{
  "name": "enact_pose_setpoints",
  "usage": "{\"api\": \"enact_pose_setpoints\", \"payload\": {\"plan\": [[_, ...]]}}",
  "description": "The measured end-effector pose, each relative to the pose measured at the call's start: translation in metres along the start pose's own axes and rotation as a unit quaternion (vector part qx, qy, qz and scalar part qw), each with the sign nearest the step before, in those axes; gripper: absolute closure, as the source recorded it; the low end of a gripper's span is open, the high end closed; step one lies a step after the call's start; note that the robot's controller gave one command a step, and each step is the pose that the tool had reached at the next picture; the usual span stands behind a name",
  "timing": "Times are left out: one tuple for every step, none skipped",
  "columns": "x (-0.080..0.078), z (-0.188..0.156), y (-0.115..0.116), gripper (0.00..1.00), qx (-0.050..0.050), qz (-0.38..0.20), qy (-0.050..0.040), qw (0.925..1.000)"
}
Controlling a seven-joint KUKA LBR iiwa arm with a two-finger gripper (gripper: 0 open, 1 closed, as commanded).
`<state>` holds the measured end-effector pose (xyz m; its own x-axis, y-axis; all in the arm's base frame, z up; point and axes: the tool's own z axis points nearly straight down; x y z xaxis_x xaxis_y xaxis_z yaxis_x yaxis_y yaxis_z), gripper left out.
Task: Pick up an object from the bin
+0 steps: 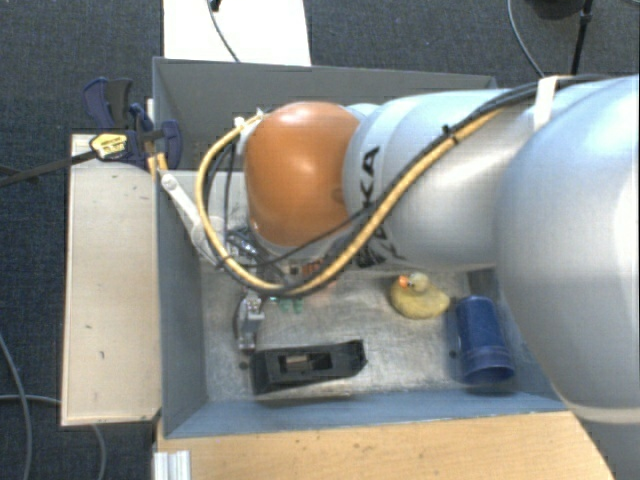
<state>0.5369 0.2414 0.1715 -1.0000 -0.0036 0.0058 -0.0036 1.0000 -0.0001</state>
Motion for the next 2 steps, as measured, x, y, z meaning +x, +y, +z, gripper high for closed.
{"api": "enact_pose_setpoints", "payload": {"plan": [[-0.002,-0.005,-0.001,0.00,-0.001,0.003,-0.0039,1.0000],[0.001,0.048,-0.047,0.00,-0.002,-0.029,-0.0066,0.9996]]}}
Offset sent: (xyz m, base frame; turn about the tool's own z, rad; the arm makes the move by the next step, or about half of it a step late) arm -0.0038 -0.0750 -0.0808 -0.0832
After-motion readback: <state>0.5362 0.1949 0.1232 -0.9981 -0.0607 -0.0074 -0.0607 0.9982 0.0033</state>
